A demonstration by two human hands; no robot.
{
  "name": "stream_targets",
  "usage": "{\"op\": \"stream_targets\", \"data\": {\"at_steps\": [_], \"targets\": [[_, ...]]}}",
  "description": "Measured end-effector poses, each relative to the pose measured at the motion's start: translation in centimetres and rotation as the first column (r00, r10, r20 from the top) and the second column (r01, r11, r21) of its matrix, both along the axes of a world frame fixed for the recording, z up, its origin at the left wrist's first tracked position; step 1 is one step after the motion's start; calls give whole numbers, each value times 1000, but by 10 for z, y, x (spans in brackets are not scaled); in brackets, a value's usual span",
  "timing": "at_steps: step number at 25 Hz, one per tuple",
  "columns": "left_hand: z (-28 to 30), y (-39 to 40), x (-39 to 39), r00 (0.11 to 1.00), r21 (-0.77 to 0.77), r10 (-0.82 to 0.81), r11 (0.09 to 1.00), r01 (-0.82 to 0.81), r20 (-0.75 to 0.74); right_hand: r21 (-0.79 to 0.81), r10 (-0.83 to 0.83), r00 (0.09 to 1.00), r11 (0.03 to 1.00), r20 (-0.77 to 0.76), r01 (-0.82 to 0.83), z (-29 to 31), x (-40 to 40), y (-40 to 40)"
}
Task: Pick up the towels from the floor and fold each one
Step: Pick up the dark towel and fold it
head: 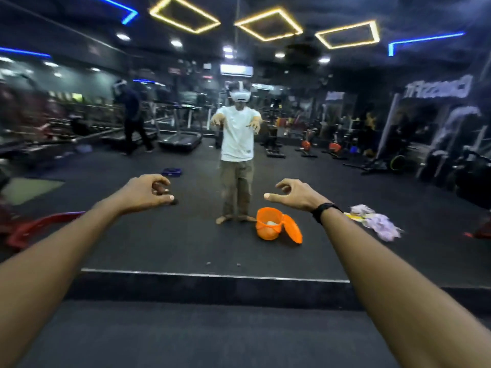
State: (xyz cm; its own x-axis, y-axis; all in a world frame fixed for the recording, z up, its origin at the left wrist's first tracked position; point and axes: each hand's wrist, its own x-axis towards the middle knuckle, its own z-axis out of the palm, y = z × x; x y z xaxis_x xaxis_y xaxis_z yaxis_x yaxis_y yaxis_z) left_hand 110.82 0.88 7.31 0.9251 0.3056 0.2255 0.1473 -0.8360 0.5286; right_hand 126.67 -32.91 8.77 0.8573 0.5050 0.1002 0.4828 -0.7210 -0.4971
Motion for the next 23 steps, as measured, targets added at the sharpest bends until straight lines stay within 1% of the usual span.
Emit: {"op": "stream_targets", "data": {"at_steps": [3, 5, 8, 11, 14, 17, 20, 23], "targets": [[-6, 84, -75, 984, 2, 178, 984, -178, 20, -7, 157, 988, 987, 4, -157, -5, -23, 112], [-11, 131, -132, 951, -4, 309, 951, -309, 21, -7, 276, 961, 961, 4, -276, -9, -47, 188], [-26, 188, -218, 873, -21, 487, 873, -487, -19, -10, 449, 893, 893, -19, -450, -14, -91, 290], [-38, 223, -304, 768, -22, 639, 768, -641, -46, 12, 594, 804, 805, -44, -594, -23, -142, 383], [-46, 247, -378, 641, -12, 764, 642, -767, -77, 16, 726, 685, 687, -55, -727, -36, -195, 469], [-54, 265, -448, 486, 0, 869, 488, -873, -96, 11, 842, 537, 538, -55, -843, -47, -251, 554], [-51, 277, -500, 336, 24, 938, 338, -941, -82, 15, 914, 403, 404, -48, -915, -51, -296, 630], [-36, 284, -548, 163, 11, 983, 165, -986, -78, 19, 966, 256, 257, -35, -966, -37, -343, 702]]}}
